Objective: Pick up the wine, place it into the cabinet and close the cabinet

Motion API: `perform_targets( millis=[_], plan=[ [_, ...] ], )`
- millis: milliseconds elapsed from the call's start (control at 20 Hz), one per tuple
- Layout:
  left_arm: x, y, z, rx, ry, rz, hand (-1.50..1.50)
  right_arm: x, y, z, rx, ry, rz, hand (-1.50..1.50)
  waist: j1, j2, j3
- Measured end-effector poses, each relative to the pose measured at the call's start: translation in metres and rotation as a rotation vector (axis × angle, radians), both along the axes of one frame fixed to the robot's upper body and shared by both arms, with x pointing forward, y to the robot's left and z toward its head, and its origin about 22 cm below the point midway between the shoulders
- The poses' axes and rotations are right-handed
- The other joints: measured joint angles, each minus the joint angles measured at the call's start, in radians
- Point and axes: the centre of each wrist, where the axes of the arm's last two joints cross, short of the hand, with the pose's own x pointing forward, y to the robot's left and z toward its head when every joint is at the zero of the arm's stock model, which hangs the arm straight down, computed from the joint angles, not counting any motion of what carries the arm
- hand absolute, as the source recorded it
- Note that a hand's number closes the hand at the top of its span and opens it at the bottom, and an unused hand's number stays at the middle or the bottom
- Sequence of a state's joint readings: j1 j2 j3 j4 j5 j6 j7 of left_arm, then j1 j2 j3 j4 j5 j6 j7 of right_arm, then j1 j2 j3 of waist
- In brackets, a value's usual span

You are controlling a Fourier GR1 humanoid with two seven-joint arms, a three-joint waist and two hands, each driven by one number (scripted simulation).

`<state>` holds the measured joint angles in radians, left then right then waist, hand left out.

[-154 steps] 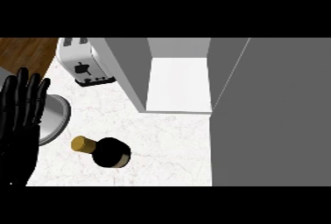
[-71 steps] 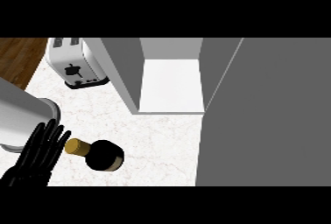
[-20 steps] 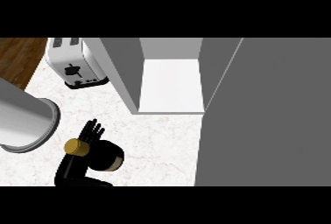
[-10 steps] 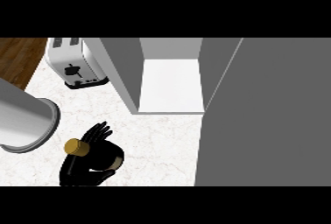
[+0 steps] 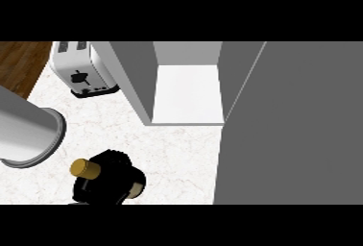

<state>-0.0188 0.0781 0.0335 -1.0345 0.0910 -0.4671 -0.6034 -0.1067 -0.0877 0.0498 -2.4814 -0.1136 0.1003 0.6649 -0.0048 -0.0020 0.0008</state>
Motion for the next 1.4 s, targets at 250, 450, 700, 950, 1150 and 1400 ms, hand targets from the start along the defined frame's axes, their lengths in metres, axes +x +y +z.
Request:
perform_targets(
  millis=[250, 450, 700, 950, 1150, 1400],
  plan=[
    [0.0, 0.031, 0.007, 0.072, -0.023, 0.147, 1.5, 0.0, -0.001, 0.0, 0.001, -0.004, -0.003, -1.5, 0.001, 0.0, 0.0],
    [0.0, 0.048, 0.013, 0.092, -0.047, 0.266, 1.5, 0.0, -0.004, -0.004, -0.002, 0.0, -0.008, -1.5, 0.001, 0.0, 0.0],
    [0.005, 0.053, 0.028, 0.131, -0.132, 0.339, 1.5, 0.0, 0.0, -0.005, 0.008, 0.002, 0.01, -1.5, 0.003, 0.0, 0.0],
    [0.004, 0.045, 0.048, 0.122, -0.228, 0.378, 1.5, 0.0, 0.001, -0.003, 0.008, 0.014, 0.015, -1.5, 0.005, -0.002, 0.0],
    [0.005, 0.037, 0.068, 0.068, -0.25, 0.346, 1.5, 0.0, -0.004, -0.002, -0.004, 0.009, -0.003, -1.5, 0.005, -0.001, 0.0],
    [0.01, 0.011, 0.111, 0.03, -0.25, 0.289, 1.5, 0.003, -0.001, -0.002, 0.007, 0.014, 0.006, -1.5, 0.006, -0.002, 0.0]
  ],
)
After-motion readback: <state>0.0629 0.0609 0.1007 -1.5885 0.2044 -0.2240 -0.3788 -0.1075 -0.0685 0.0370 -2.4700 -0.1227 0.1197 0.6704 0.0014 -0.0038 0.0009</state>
